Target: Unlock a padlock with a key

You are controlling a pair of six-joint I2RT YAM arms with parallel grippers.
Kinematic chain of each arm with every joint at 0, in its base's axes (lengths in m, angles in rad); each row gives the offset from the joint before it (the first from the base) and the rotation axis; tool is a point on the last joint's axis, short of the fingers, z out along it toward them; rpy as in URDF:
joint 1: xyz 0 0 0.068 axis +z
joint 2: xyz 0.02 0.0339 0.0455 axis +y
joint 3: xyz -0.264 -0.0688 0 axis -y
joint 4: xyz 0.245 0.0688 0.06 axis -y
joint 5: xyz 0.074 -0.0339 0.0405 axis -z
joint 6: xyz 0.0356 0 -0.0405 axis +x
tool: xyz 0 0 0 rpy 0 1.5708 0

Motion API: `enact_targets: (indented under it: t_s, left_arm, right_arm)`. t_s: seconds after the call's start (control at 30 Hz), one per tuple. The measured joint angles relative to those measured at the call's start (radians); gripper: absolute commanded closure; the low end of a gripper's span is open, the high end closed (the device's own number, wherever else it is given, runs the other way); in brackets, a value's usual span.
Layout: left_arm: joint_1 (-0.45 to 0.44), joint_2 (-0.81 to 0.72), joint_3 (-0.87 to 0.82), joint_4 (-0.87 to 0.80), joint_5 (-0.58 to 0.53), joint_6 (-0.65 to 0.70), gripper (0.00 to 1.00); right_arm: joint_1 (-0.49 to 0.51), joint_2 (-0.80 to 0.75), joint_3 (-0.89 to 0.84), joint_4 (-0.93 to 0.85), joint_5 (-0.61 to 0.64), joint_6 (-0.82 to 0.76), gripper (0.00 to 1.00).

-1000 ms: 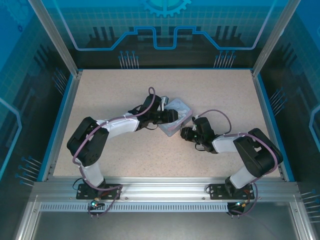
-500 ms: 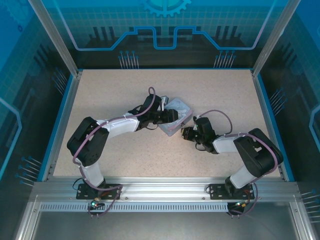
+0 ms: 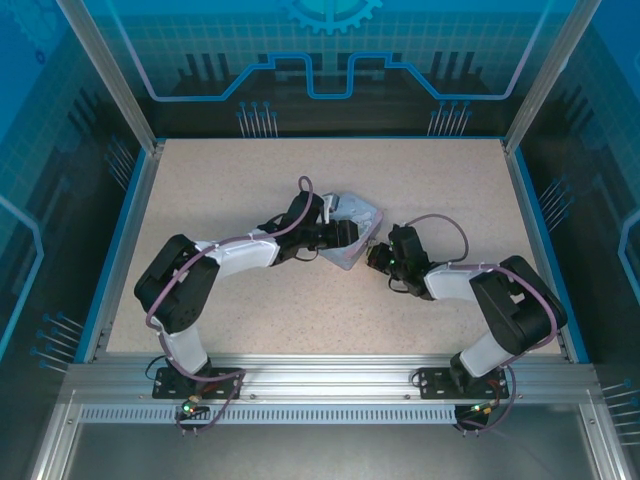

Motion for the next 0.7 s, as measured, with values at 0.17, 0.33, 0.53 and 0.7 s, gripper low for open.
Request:
enact_targets:
  t_s: [0.17,0.33,0.53,0.7]
  left_arm:
    - [-0.008,0.005,0.0,0.011,-0.002,0.0,0.45]
    - [-0.01,0.006,0.0,0.015,-0.004,-0.005,0.45]
    - [-0.01,0.006,0.0,0.017,-0.005,-0.017,0.43]
    - [-0.002,-0.002,0.0,0.005,0.001,-0.017,0.42]
  right_arm:
    - [0.007,0.004,0.043,-0.068,0.052,0.047,1.0]
    - [0.011,0.011,0.087,-0.159,0.158,0.089,1.0]
    - [0.01,0.003,0.094,-0.194,0.238,0.079,0.99]
    - [-0.005,-0.123,0.087,-0.267,0.215,-0.047,0.99]
